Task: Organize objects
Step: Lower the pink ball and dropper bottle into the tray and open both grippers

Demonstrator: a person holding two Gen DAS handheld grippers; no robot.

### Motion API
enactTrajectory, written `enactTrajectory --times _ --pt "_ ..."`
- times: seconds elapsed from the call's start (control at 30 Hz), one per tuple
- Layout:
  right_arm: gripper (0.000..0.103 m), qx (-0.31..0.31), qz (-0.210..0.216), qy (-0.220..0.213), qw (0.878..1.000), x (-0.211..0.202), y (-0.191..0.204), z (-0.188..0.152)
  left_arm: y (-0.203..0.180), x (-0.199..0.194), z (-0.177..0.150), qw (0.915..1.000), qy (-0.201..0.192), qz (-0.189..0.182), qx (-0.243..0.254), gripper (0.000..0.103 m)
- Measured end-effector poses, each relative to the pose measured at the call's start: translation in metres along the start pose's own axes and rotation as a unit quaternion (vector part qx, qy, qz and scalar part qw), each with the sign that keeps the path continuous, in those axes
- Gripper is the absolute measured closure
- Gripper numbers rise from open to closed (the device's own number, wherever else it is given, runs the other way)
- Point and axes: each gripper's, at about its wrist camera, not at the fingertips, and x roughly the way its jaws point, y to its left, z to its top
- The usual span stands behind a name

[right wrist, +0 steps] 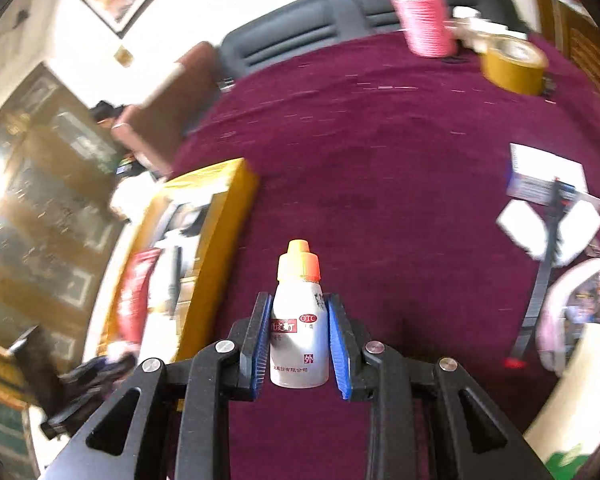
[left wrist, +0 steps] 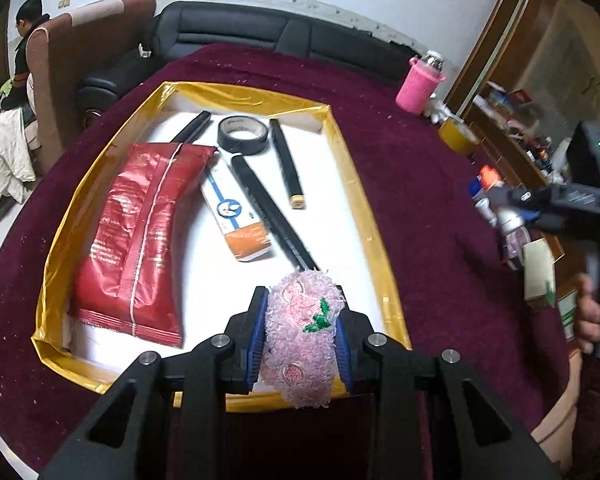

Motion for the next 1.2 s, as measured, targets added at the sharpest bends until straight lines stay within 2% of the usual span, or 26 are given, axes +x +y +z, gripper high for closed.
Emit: enactTrajectory --times 0.17,0.37,0.57,0.87,1.0,1.1,1.2 --pt "0.073 -0.034 0.054 0.021 0.998 0.02 0.059 0.0 0.015 0.02 0.008 0.9994 0.022 0.027 -0.003 0.074" --pt "0.073 -0.056 0.066 0.049 0.995 0.061 0.106 0.006 0.027 0.041 0.023 0.998 0.045 0.042 -0.012 0.074" --pt "0.073 -0.065 0.026 0.059 0.996 0.103 0.127 0.03 0.033 0.056 0.045 0.9969 0.056 0.055 -0.012 0.074" --pt "0.073 -0.086 -0.075 0.076 0.991 0.167 0.137 0.068 0.043 0.063 0.058 0.9978 0.05 0.032 -0.028 0.073" --pt "0.073 -0.088 -0.108 0.078 0.987 0.183 0.134 0.078 0.045 0.062 0.058 0.9981 0.047 0.02 -0.035 0.071" --pt "0.073 -0.088 -0.122 0.078 0.985 0.193 0.131 0.083 0.045 0.06 0.057 0.9982 0.044 0.009 -0.039 0.067" --pt "0.073 -0.089 -0.13 0.079 0.984 0.199 0.13 0.086 0.044 0.056 0.055 0.9982 0.039 -0.009 -0.045 0.055"
